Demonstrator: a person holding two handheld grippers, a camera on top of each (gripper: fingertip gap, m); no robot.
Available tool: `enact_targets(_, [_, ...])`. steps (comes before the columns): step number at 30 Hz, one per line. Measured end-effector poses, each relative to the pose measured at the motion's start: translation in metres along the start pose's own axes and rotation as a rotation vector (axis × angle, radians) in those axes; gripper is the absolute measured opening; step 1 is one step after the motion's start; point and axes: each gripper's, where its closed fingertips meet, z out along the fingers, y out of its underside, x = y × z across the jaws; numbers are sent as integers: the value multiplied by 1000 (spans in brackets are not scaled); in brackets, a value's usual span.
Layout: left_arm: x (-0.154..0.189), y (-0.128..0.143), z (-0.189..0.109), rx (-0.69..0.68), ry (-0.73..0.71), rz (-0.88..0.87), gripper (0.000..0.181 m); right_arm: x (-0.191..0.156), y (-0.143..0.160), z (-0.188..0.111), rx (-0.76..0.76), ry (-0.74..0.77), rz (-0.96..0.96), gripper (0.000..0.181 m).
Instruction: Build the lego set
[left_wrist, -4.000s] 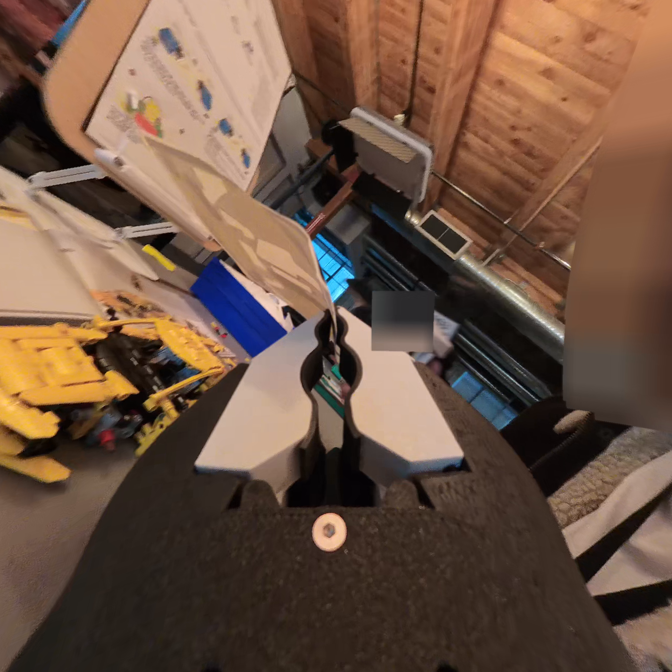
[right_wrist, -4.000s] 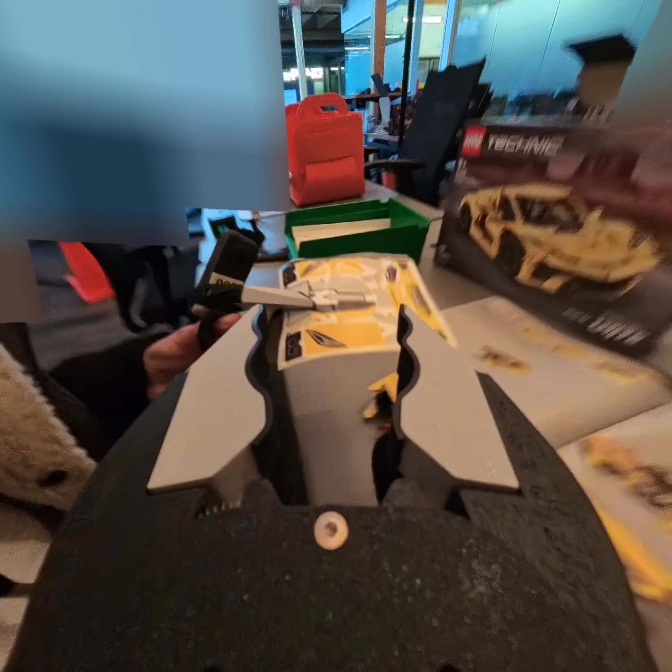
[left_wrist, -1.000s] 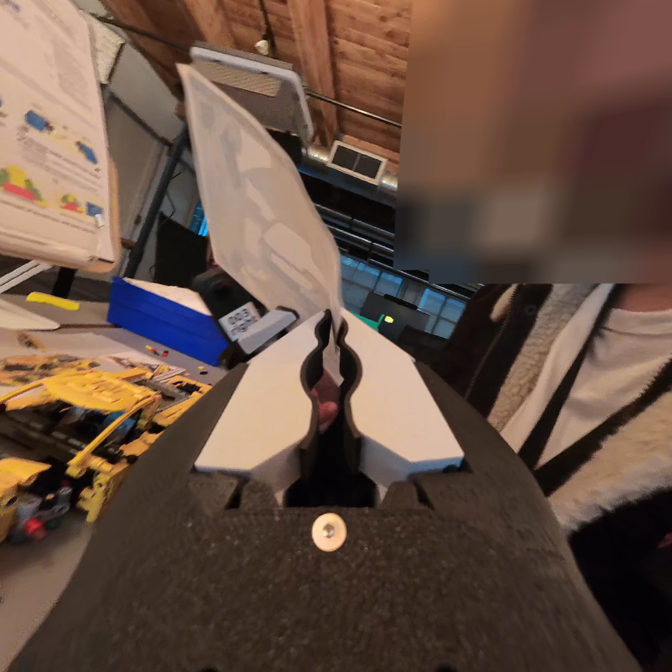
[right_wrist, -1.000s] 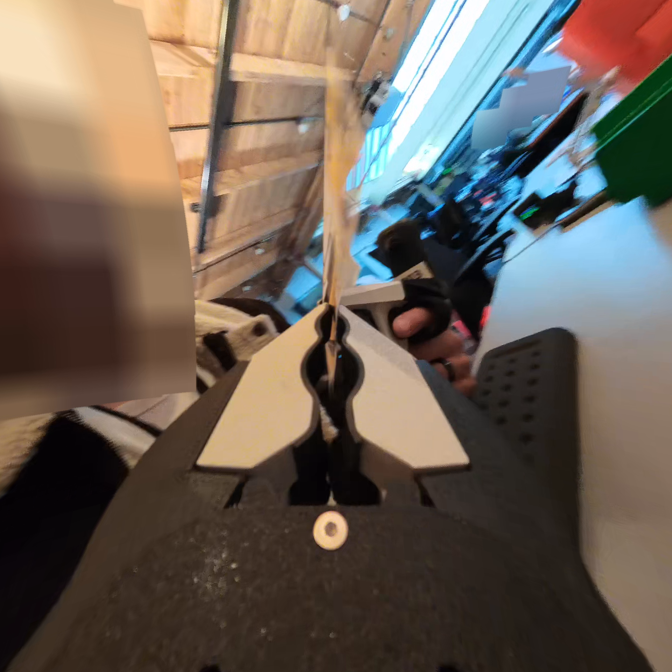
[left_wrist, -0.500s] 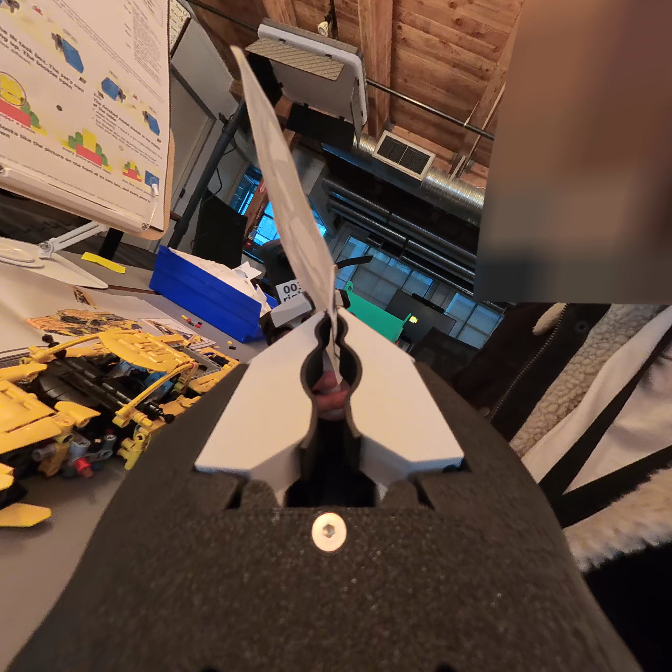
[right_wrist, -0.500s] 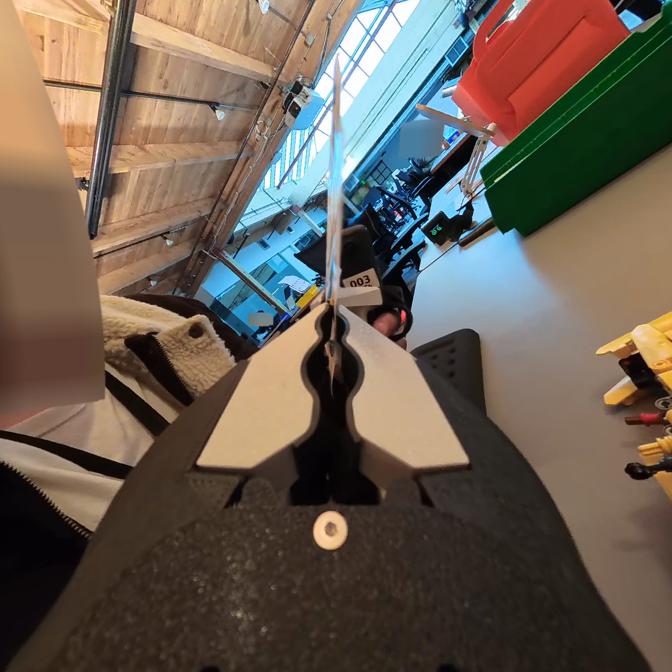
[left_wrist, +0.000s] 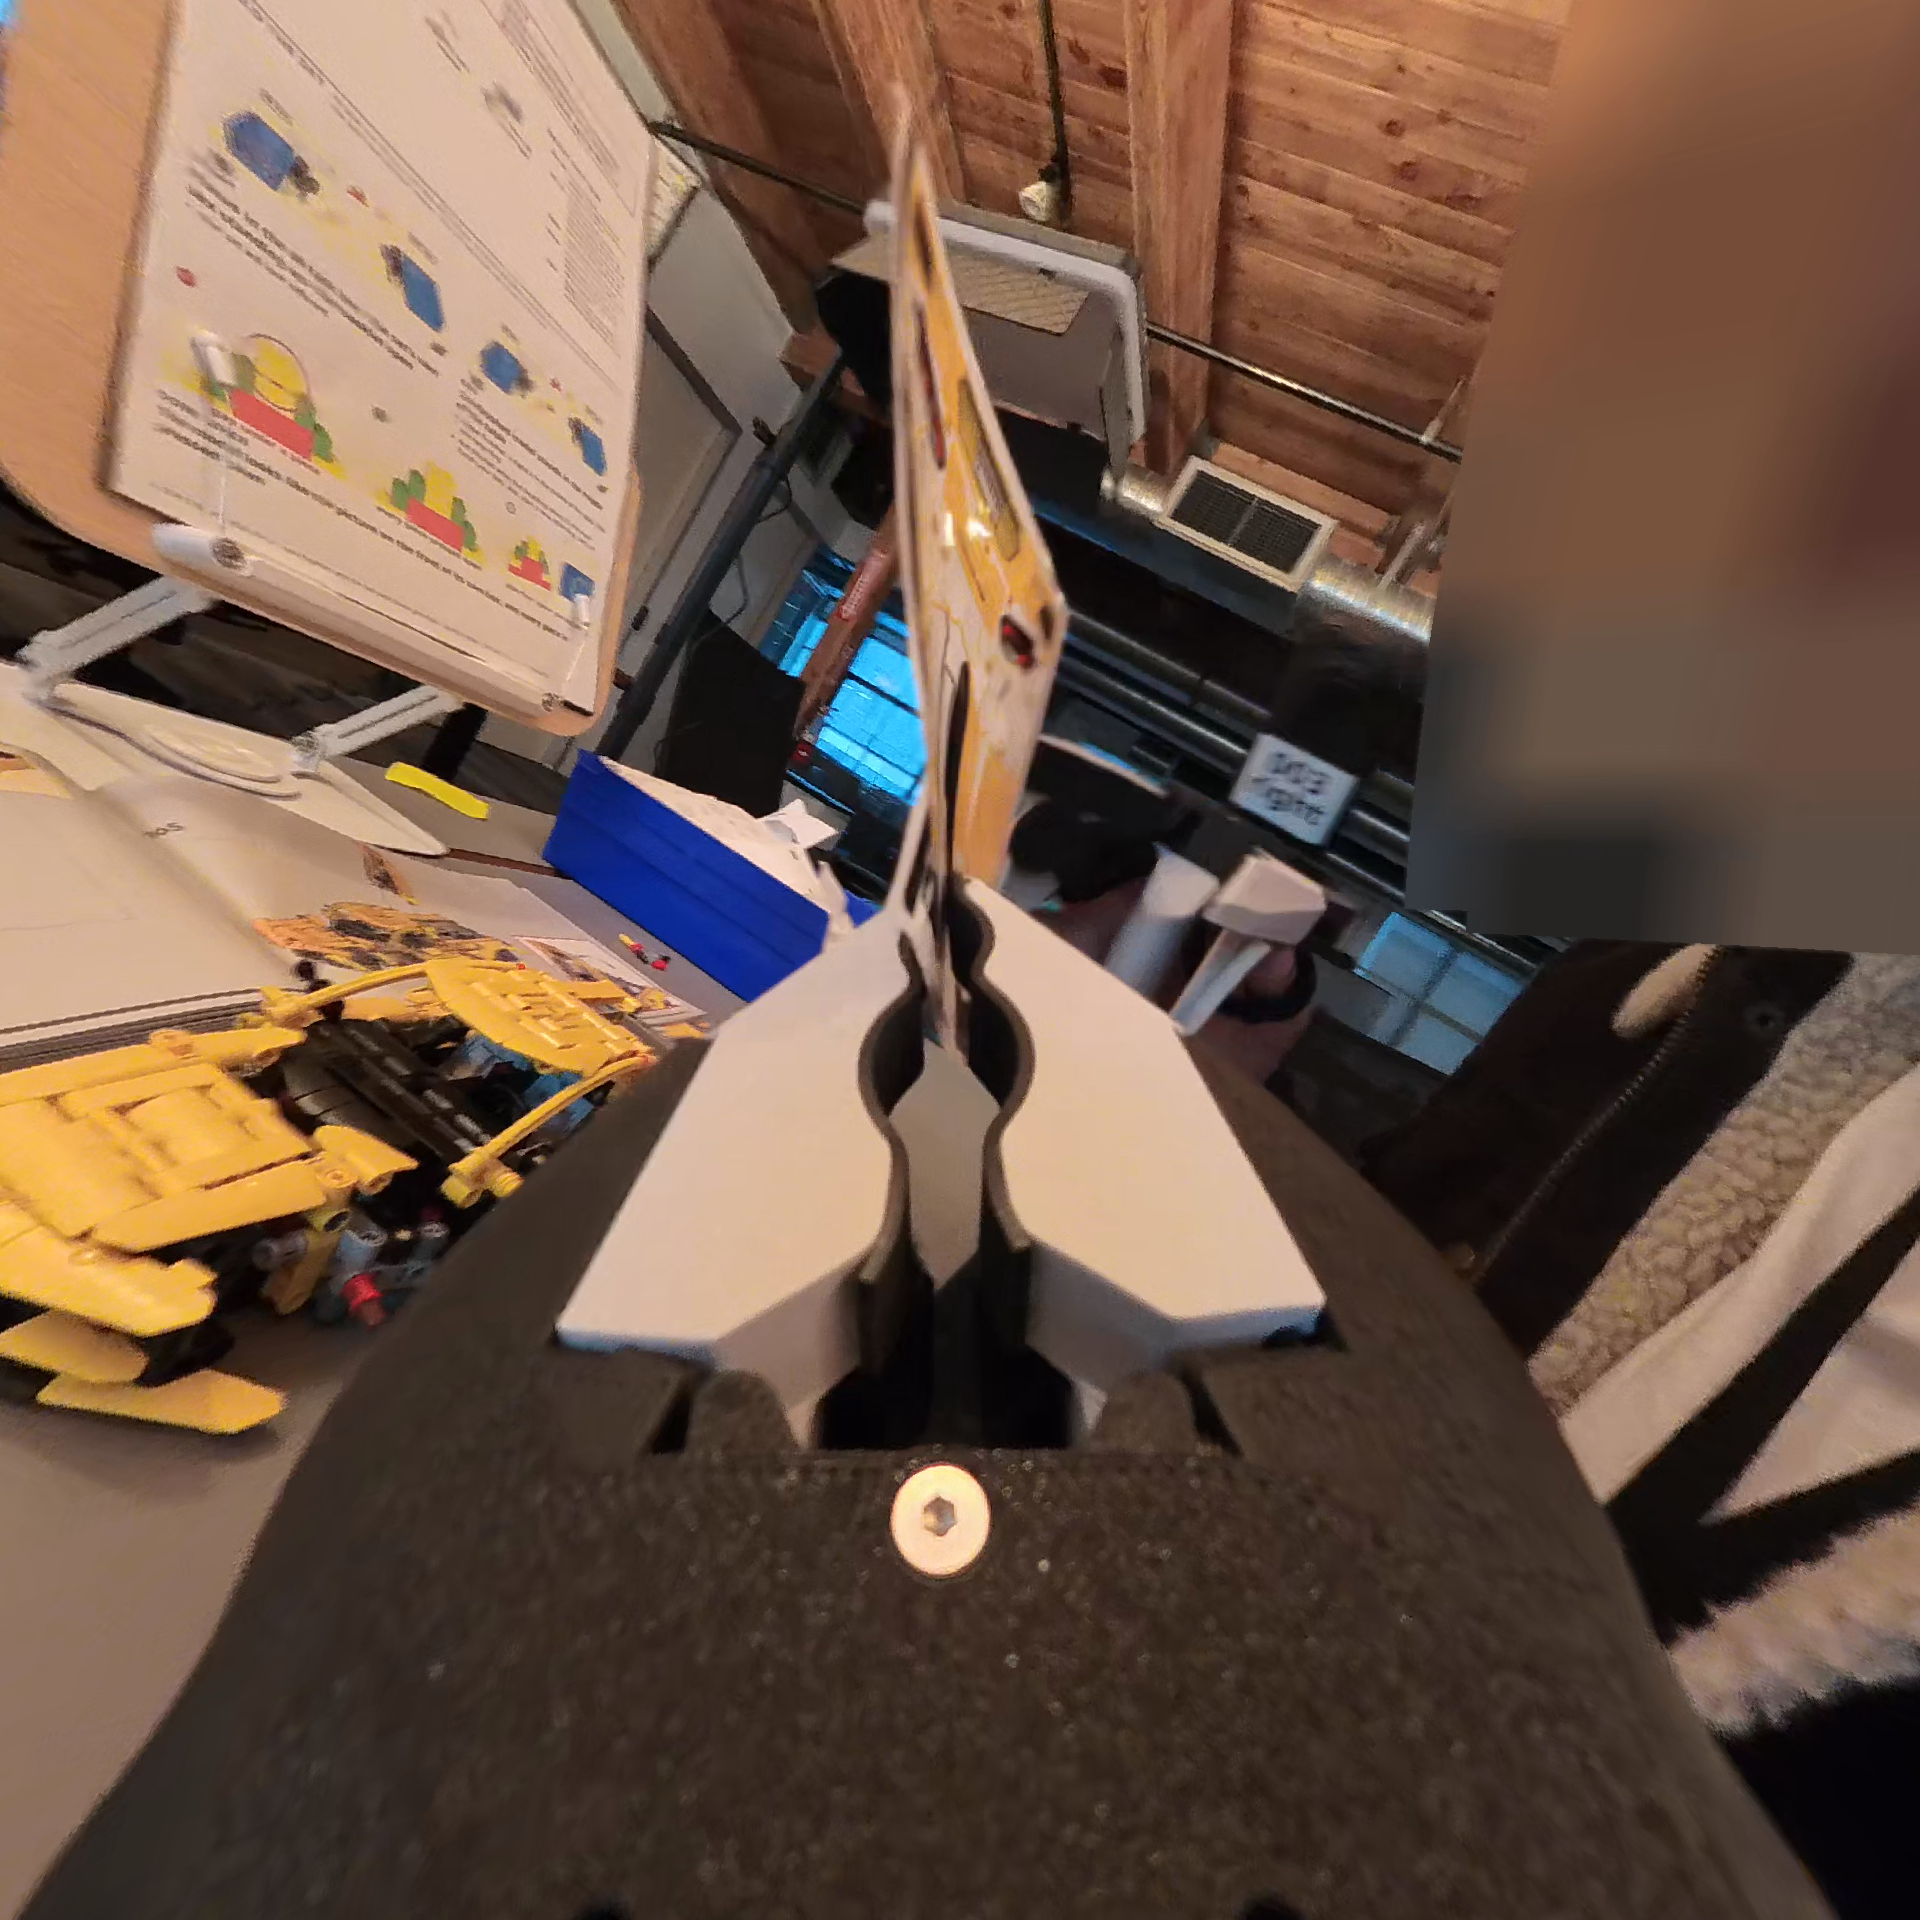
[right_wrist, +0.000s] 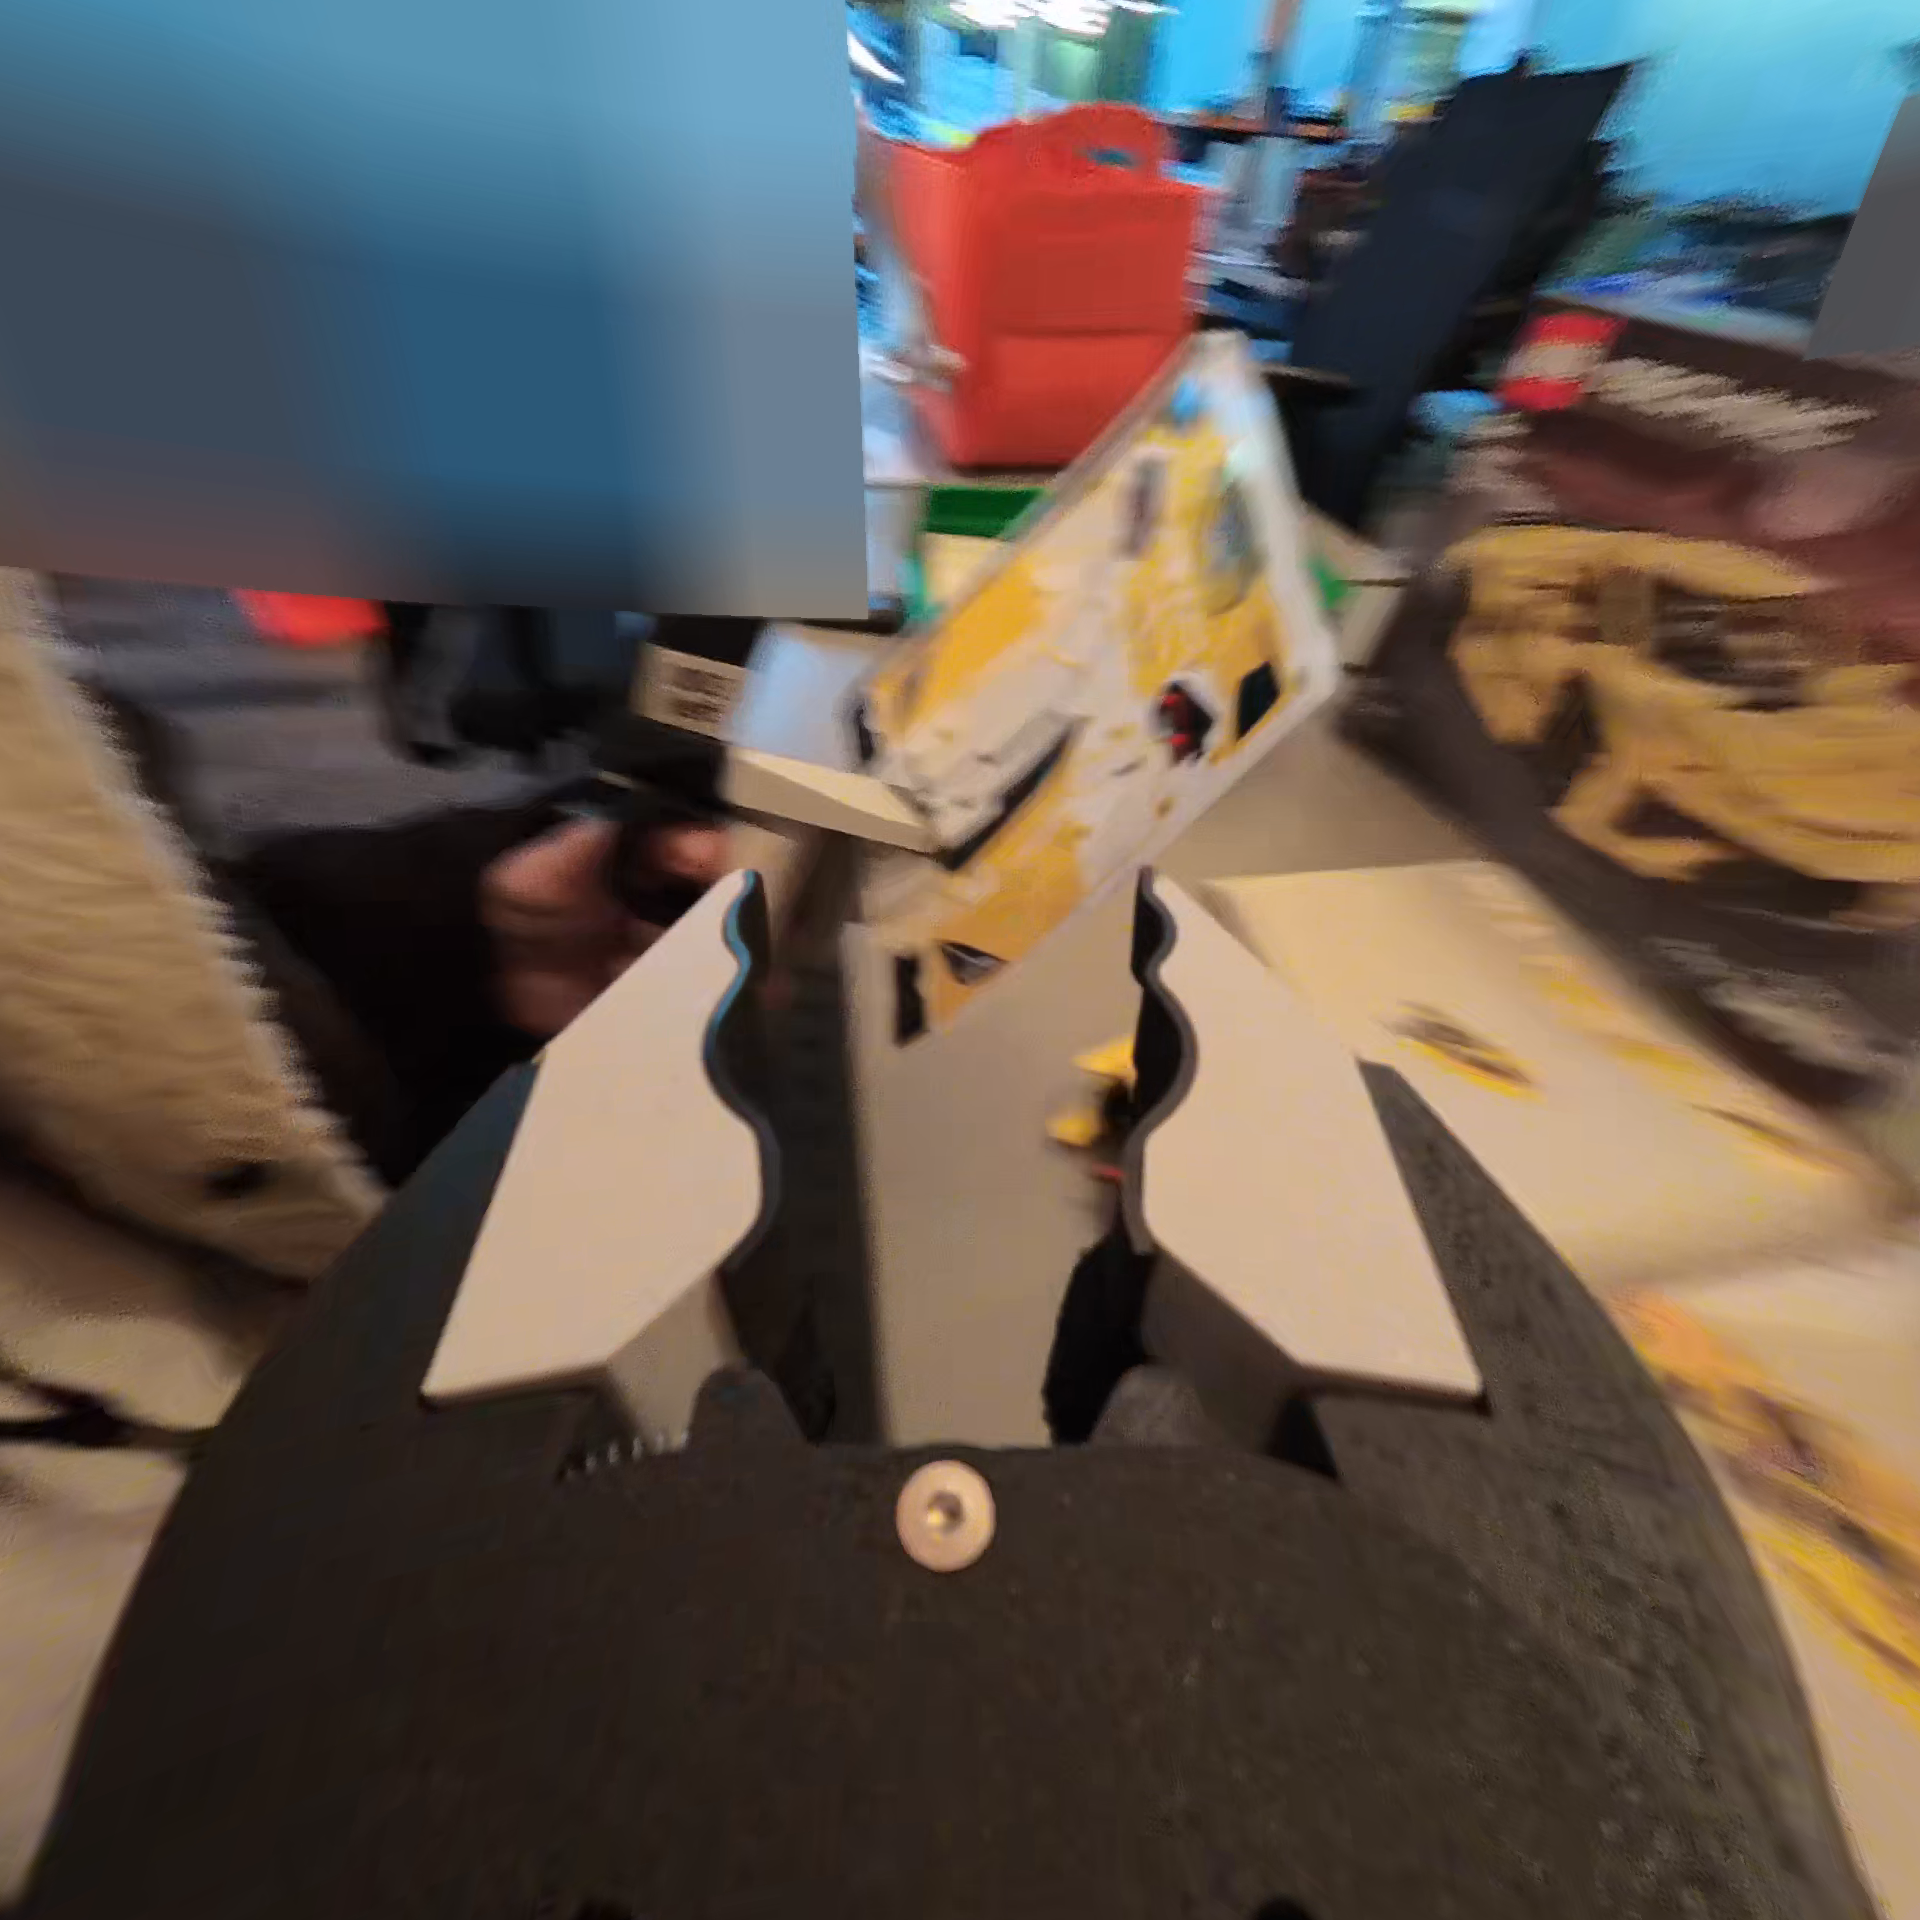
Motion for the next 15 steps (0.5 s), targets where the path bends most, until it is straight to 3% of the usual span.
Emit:
enact_targets(2, [-7,-4,-5,12,-44,3,0,24,-9,-25,-30,170,-92,70])
enact_targets(4, [-9,-6,-8,21,-45,-5,0,16,-27,-44,51,100,-18,64])
enact_targets(6, [-4,-5,-5,18,-10,-13,0,-2,-28,-33,71,-6,41,68])
enact_targets(9, [17,2,3,1,98,-20,0,-29,6,9,-60,-86,-16,83])
enact_targets(15, [48,7,5,-25,225,41,0,-57,10,21,31,-357,194,64])
